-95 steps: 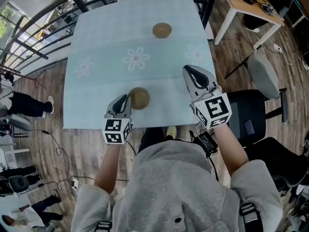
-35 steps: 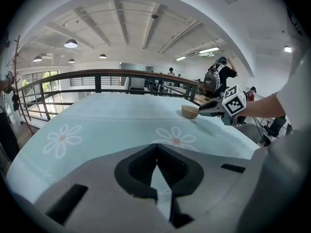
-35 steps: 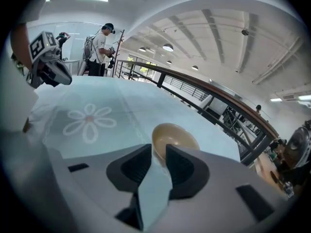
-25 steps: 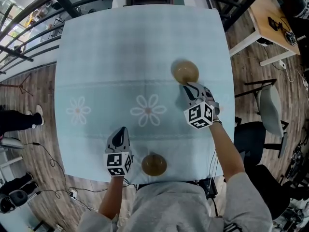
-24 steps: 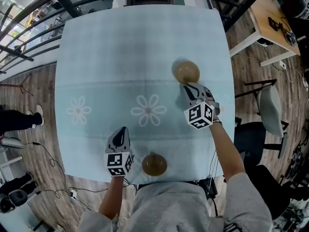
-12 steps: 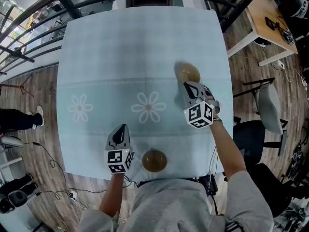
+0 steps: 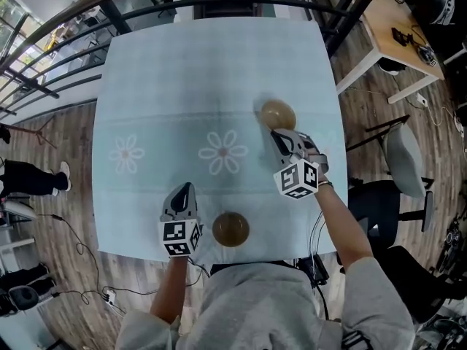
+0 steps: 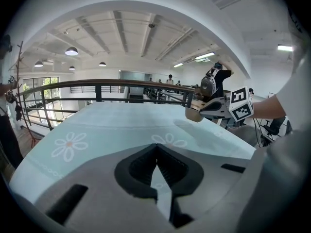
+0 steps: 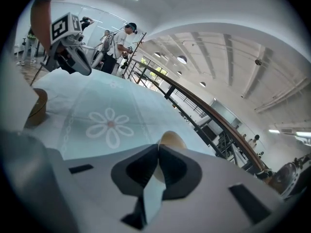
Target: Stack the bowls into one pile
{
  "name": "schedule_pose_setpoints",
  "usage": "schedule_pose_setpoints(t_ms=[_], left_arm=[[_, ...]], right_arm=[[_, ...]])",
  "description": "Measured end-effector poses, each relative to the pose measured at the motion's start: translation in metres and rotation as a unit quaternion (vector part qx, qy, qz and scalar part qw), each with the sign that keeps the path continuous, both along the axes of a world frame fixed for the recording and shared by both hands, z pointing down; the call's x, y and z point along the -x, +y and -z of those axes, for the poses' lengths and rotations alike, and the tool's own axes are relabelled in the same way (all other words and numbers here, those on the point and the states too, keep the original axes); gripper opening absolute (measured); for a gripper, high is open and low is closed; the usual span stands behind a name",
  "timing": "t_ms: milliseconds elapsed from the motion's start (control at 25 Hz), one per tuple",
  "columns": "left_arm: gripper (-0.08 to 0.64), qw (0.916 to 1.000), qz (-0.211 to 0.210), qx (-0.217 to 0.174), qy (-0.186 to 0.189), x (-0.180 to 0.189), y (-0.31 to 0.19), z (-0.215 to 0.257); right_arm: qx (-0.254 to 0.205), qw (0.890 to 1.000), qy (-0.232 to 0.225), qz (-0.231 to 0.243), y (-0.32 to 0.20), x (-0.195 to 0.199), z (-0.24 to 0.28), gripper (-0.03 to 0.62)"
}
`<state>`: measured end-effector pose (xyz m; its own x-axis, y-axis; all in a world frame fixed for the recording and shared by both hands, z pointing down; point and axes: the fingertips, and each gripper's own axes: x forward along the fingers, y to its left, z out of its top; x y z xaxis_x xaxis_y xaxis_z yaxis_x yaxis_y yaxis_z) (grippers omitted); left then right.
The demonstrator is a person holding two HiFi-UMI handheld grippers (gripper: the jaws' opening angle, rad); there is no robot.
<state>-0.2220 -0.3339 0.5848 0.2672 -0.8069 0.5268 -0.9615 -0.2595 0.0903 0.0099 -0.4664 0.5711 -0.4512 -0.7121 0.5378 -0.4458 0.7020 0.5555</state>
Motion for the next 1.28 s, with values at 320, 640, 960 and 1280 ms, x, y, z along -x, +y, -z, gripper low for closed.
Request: schedule_pose_setpoints(t_ms=[320, 640, 960, 1280], left_arm=[[0.018, 0.9997, 0.003, -0.023, -0.006, -0.010, 0.047, 0.020], [0.018, 0.9985, 0.007, -0.052, -0.014, -0.029, 0.101, 0.044], [0.018, 0.9985, 0.009, -0.051, -0.019, -0.038, 0.171, 0.052], [0.019, 0.9970, 0.016, -0.072, -0.025, -0.030, 0.213, 0.060]], right_arm=[[-0.018, 0.999, 0.004, 0.041, 0.065, 0.010, 0.022, 0.032], [-0.038, 0.995, 0.007, 0.088, 0.140, 0.016, 0.040, 0.032], [-0.042, 0.992, 0.008, 0.119, 0.214, 0.025, 0.049, 0.031], [-0.064, 0.988, 0.003, 0.141, 0.260, 0.047, 0.063, 0.032]])
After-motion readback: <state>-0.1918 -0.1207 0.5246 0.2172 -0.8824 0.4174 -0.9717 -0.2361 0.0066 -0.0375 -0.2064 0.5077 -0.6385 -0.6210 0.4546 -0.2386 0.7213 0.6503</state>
